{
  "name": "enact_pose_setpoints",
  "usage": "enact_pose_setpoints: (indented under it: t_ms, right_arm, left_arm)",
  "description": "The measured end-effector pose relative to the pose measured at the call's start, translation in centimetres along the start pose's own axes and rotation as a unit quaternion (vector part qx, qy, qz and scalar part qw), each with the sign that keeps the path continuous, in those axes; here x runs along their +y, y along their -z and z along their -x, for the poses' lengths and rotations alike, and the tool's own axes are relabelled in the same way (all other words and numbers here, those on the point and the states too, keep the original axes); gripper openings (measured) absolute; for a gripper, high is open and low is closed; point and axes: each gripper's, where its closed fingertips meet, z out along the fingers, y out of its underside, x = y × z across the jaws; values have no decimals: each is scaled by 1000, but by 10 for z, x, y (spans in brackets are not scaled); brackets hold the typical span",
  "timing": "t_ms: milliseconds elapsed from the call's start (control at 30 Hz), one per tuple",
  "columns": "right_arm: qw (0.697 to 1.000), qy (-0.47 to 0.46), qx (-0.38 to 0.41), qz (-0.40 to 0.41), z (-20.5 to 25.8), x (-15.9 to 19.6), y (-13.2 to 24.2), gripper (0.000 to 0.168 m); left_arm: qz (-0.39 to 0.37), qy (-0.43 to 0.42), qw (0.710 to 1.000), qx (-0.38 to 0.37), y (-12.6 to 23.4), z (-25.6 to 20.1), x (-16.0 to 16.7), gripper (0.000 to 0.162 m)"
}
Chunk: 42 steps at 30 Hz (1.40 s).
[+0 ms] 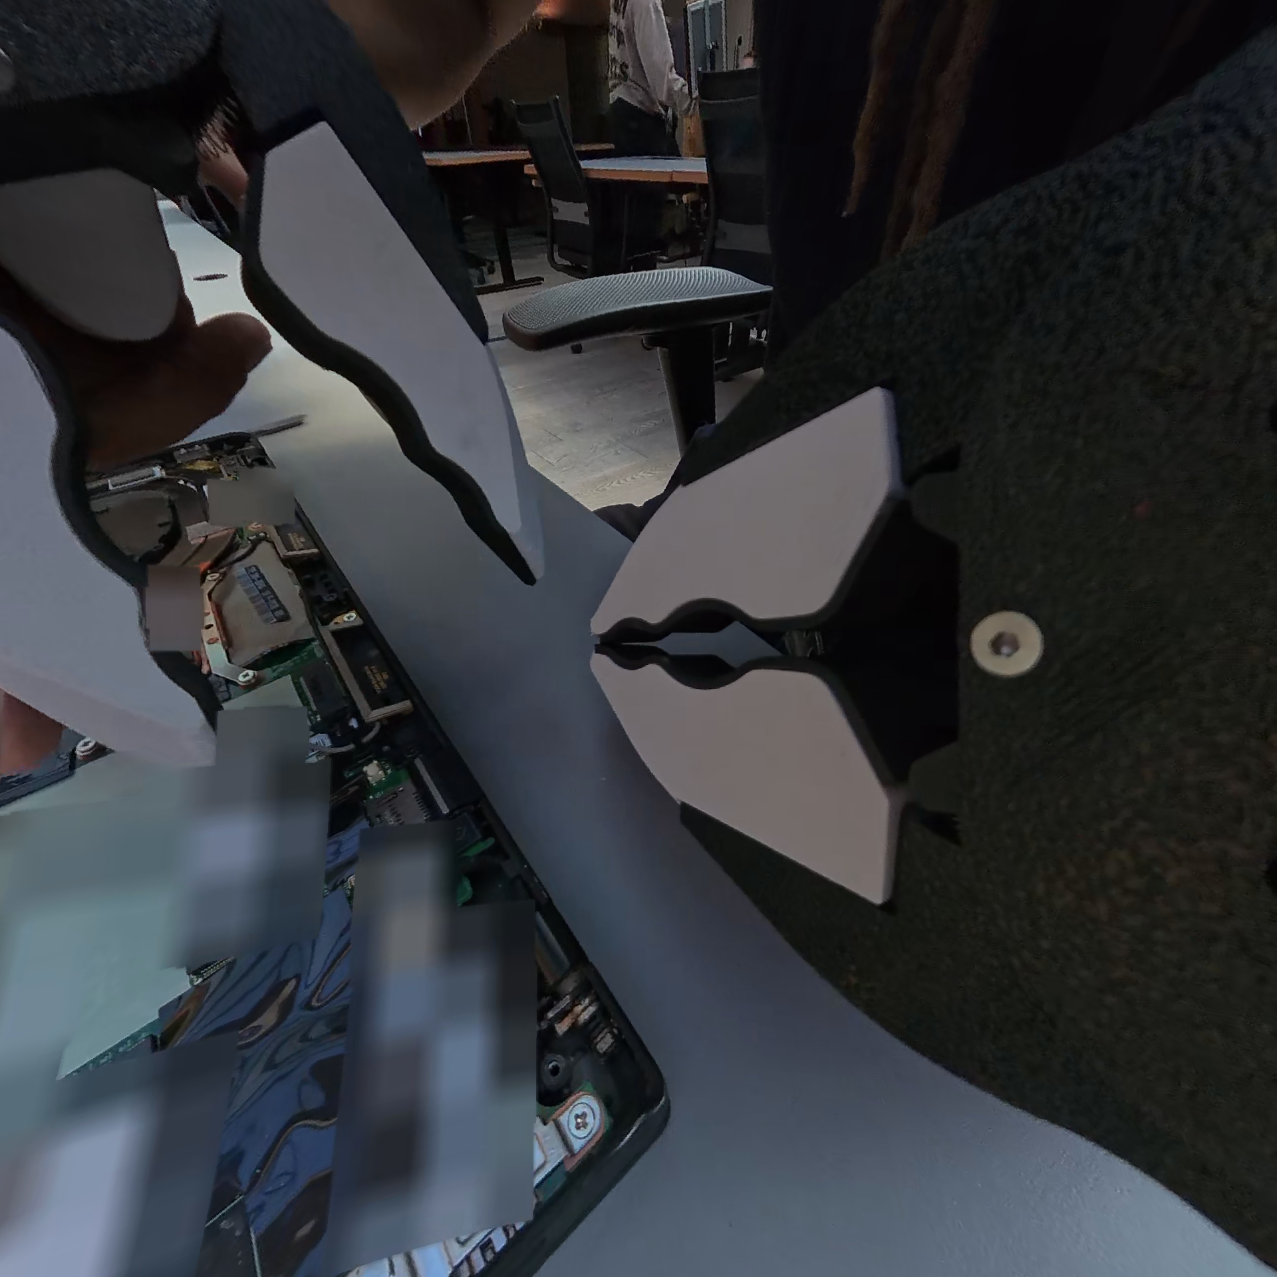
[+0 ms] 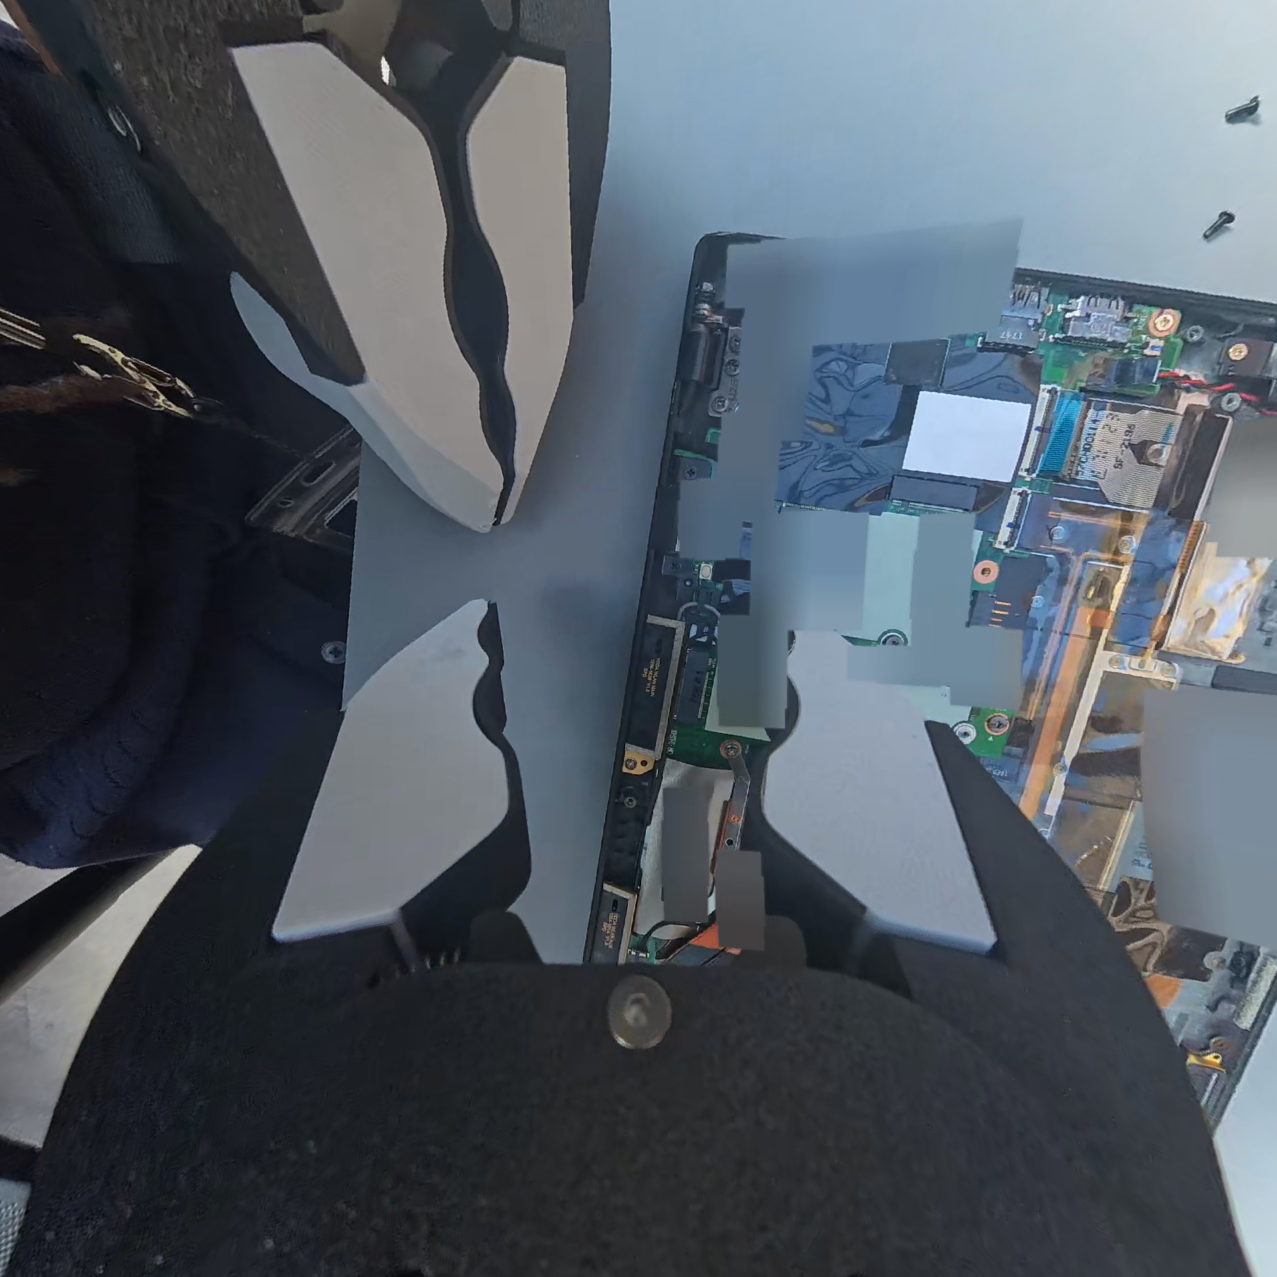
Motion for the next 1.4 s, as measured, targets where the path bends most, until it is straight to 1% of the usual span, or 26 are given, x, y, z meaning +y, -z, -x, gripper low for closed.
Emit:
enact_pose_setpoints:
  t_ms: [467, 1033, 1400]
  right_arm:
    - [998, 29, -36, 52, 0, 7, -3, 73]
    - [996, 26, -54, 63, 1, 8, -1, 72]
    - [994, 34, -64, 77, -2, 6, 2, 74]
  left_arm:
    - [0, -1, 1000, 0, 0, 0, 0, 0]
    - [-4, 3, 1000, 1, 0, 1, -1, 0]
    - [-6, 2, 1000, -1, 0, 1, -1, 0]
